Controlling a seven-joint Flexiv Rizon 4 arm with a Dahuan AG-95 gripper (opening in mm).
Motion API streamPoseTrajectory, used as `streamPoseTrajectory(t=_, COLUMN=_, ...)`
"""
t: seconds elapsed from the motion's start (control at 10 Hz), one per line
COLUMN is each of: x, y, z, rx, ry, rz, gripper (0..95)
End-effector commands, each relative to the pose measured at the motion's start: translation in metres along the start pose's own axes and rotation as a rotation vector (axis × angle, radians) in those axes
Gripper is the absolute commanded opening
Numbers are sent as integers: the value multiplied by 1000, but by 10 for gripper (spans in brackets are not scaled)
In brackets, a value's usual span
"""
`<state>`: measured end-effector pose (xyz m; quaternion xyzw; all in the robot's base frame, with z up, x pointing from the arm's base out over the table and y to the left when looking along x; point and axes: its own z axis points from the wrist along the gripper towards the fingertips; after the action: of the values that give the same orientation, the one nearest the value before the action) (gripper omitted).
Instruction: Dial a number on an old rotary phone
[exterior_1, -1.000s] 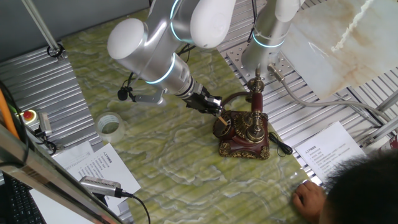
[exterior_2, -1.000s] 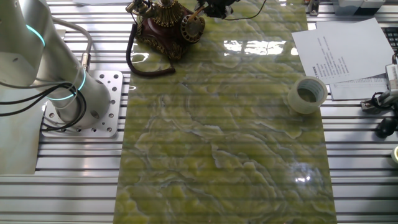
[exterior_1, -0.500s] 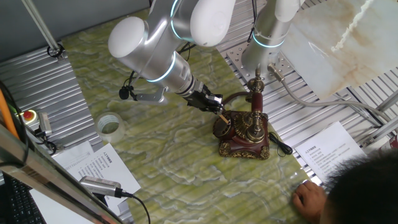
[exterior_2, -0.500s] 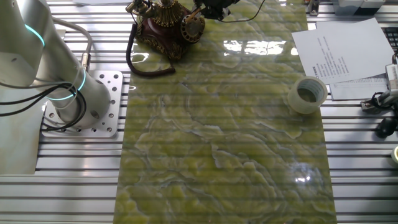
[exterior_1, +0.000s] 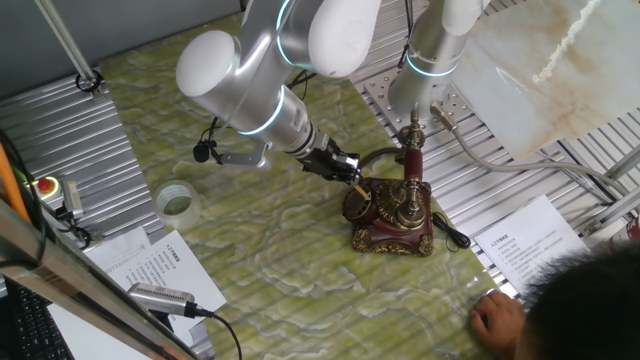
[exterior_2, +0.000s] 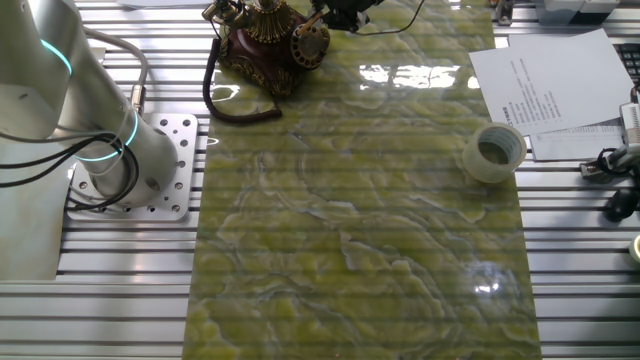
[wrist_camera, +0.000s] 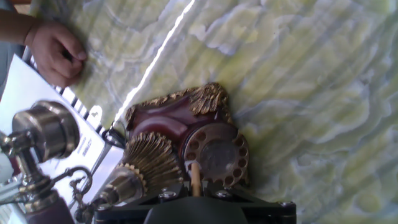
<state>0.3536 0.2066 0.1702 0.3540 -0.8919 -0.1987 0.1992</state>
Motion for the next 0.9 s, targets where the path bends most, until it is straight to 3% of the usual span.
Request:
streamPoseTrajectory(t=0.1, x=1, y=0, z=0, rx=-2, ry=1, rz=-1, gripper=0)
streamPoseTrajectory(t=0.3, x=1, y=1, z=1, rx=1, ry=14, rz=6, gripper=0)
streamPoseTrajectory(t=0.9, x=-1, y=3, z=4, rx=-1, ry=12, rz=17, gripper=0)
